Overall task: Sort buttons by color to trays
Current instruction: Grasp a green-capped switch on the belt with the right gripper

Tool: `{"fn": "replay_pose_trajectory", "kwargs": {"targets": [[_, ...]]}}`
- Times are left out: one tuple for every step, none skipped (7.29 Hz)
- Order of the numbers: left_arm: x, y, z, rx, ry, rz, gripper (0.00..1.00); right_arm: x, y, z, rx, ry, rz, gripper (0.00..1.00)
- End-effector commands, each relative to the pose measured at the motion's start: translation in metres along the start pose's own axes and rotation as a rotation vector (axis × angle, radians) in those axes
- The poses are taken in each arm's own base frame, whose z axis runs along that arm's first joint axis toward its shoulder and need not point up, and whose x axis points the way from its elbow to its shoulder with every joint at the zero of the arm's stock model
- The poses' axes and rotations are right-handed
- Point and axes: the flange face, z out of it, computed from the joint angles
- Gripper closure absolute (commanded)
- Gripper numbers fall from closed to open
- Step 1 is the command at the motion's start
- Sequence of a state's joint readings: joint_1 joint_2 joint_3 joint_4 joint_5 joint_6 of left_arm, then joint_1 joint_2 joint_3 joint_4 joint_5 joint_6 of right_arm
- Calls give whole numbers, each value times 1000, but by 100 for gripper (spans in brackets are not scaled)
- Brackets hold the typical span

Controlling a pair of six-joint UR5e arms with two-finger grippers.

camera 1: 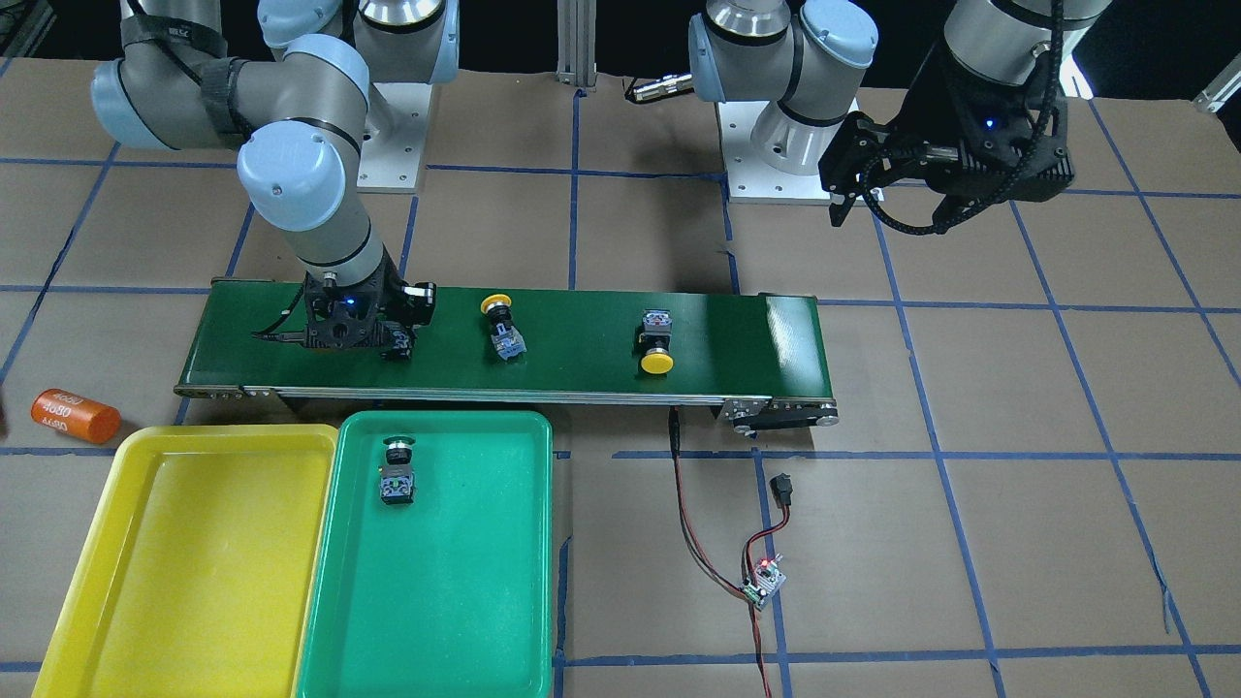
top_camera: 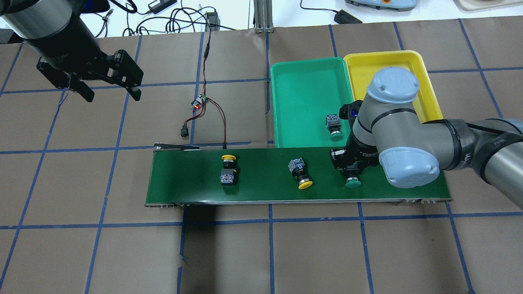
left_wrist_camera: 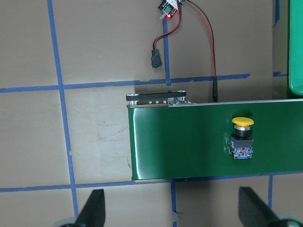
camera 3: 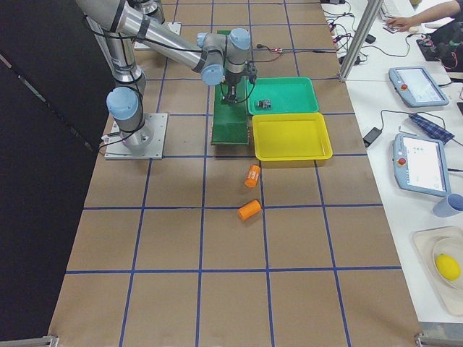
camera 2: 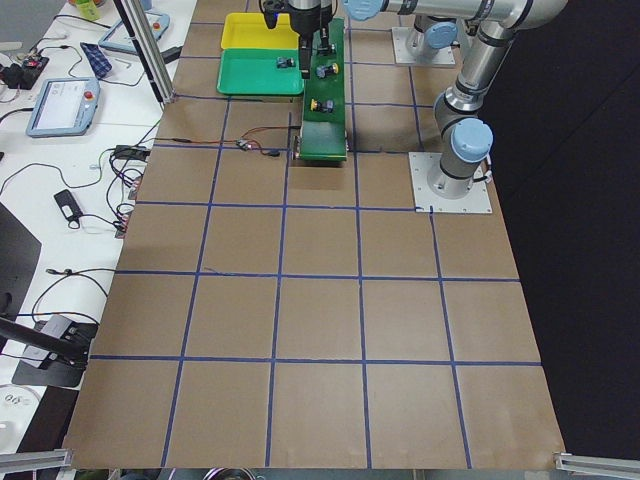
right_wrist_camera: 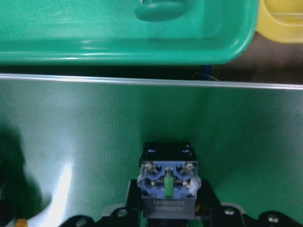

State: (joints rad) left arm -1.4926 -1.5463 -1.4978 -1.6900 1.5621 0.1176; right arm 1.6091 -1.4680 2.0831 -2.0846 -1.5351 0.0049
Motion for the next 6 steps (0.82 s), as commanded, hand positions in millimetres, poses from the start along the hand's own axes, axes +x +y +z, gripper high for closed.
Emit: {"fn": "replay_pose_trajectory", "kwargs": {"targets": [[-6, 0, -1, -1, -36, -7, 0, -2, -31, -31, 70, -10, 8, 100], [-6, 0, -2, 2, -38, -6, 0, -4, -64, -39, 89, -13, 4, 100], [-6, 0, -1, -1, -38, -7, 0, -14, -104, -37, 95, -102, 2, 100], [-7, -1, -2, 4, -35, -9, 0, -26, -145, -31, 100, -138, -13, 100], [-7, -1, -2, 4, -35, -9, 0, -44, -167, -20, 96, -132, -43, 97], [-7, -1, -2, 4, -35, -10, 0, -49, -170, -18, 96, -118, -53, 45]]}}
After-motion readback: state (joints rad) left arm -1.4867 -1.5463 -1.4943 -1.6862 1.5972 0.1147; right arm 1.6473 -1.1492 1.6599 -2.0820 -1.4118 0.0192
